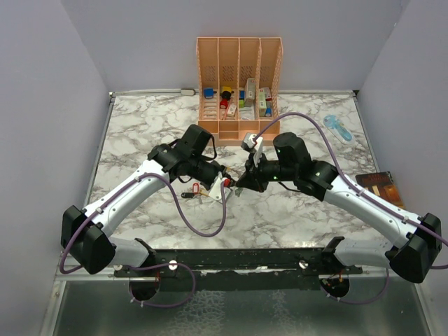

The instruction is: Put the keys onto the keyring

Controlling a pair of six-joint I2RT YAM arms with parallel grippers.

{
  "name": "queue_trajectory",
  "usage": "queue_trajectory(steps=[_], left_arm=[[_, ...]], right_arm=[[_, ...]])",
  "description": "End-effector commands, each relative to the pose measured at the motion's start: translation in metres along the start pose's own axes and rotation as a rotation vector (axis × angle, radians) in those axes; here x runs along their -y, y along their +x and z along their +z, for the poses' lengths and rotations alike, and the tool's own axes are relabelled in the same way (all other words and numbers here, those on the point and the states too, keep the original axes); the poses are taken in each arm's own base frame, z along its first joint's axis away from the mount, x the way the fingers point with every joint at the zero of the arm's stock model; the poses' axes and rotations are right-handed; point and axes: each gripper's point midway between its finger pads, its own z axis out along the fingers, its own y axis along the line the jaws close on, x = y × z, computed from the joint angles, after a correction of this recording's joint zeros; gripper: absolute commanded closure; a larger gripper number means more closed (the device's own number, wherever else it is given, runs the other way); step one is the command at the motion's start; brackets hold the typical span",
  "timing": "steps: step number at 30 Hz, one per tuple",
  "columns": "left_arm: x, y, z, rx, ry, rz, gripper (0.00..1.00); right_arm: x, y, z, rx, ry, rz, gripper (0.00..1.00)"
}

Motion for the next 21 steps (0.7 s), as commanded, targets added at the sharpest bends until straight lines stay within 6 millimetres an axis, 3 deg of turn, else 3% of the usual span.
queue_trajectory(steps=[1, 4, 10, 21], left_arm=[[-0.0047, -0.0110, -0.0008, 0.055, -0.007, 0.036, 1.00], [-0.0050, -0.0106, -0.0005, 0.055, -0.007, 0.036, 1.00], [-0.0033, -0.0100, 0.0000, 0.055, -0.002, 0.033, 1.00], [-0.0011, -0.0081, 0.0007, 0.051, 0.001, 0.030, 1.00]], right_arm=[[-0.0058, -0.0126, -0.0080, 0.015, -0.014, 0.013, 0.95], [-0.0066, -0.0110, -0.0071, 0.007, -0.018, 0.024, 0.88], [-0.0073, -0.0095, -0.0044, 0.005, -0.027, 0.041, 0.88], [-0.0070, -0.0090, 0.0012, -0.006, -0.041, 0.045, 0.99]])
